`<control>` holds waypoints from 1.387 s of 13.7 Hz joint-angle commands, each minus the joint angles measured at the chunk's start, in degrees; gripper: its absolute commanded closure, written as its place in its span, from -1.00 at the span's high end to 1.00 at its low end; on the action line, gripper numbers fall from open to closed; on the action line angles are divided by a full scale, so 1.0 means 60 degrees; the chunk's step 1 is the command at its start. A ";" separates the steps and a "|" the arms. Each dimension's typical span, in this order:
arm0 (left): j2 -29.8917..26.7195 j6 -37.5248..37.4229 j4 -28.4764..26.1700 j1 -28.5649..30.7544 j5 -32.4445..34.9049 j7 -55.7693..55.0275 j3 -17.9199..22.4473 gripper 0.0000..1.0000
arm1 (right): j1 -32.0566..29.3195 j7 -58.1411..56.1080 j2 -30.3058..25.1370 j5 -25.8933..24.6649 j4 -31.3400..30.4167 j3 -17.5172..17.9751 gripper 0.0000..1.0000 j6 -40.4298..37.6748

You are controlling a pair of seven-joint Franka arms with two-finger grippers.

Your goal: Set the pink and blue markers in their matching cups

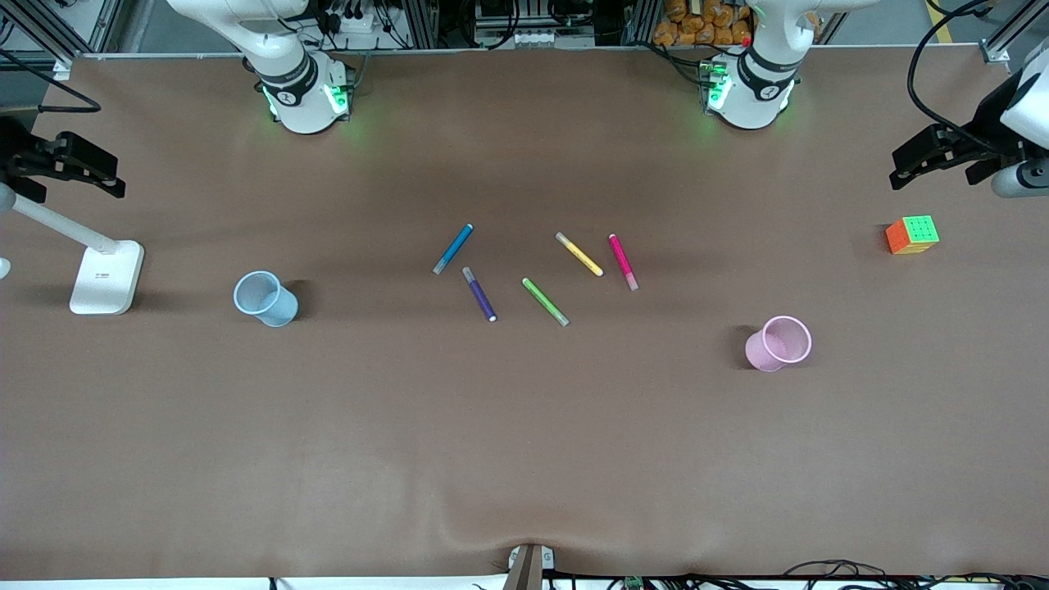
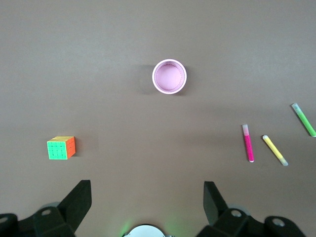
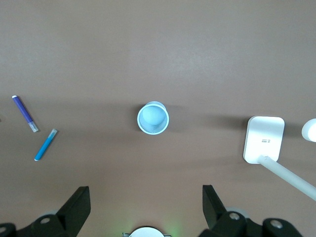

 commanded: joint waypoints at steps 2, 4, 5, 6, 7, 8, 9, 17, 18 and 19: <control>0.0072 -0.0213 0.0310 0.0162 -0.0099 0.0102 -0.0019 1.00 | -0.0162 -0.0115 0.0040 -0.0119 0.0104 0.0109 1.00 -0.0077; 0.0320 -0.0228 0.0603 0.0147 -0.0084 0.0102 -0.0004 1.00 | -0.0162 -0.0115 0.0040 -0.0119 0.0104 0.0109 1.00 -0.0091; 0.0379 -0.0213 0.0691 0.0162 0.0018 0.0146 -0.0004 1.00 | -0.0176 -0.0115 0.0040 -0.0119 0.0104 0.0109 1.00 -0.0091; 0.0539 -0.0213 0.0968 0.0089 0.0033 0.0277 -0.0004 1.00 | -0.0234 -0.0115 0.0054 -0.0119 0.0090 0.0109 1.00 -0.0106; 0.0656 -0.0242 0.1159 0.0002 0.0062 0.0278 -0.0019 1.00 | -0.0293 -0.0115 0.0055 -0.0104 0.0090 0.0109 1.00 -0.0106; 0.0672 -0.0300 0.1161 0.0044 0.0034 0.0278 -0.0034 1.00 | -0.0294 -0.0115 0.0055 -0.0104 0.0090 0.0109 1.00 -0.0091; 0.0701 -0.0490 0.1161 0.0016 0.0019 0.0278 -0.0034 1.00 | -0.0294 -0.0115 0.0055 -0.0104 0.0090 0.0109 1.00 -0.0091; 0.1111 -0.1179 0.1088 0.0118 -0.0712 -0.0232 -0.0019 1.00 | -0.0308 -0.0115 0.0055 -0.0089 0.0090 0.0109 1.00 -0.0135; 0.1242 -0.1223 0.1001 0.0104 -0.0786 -0.0293 -0.0034 1.00 | -0.0294 -0.0115 0.0055 -0.0089 0.0090 0.0109 1.00 -0.0135; 0.1302 -0.1209 0.0797 0.0060 -0.0874 -0.0293 -0.0034 1.00 | -0.0294 -0.0115 0.0055 -0.0089 0.0075 0.0109 1.00 -0.0135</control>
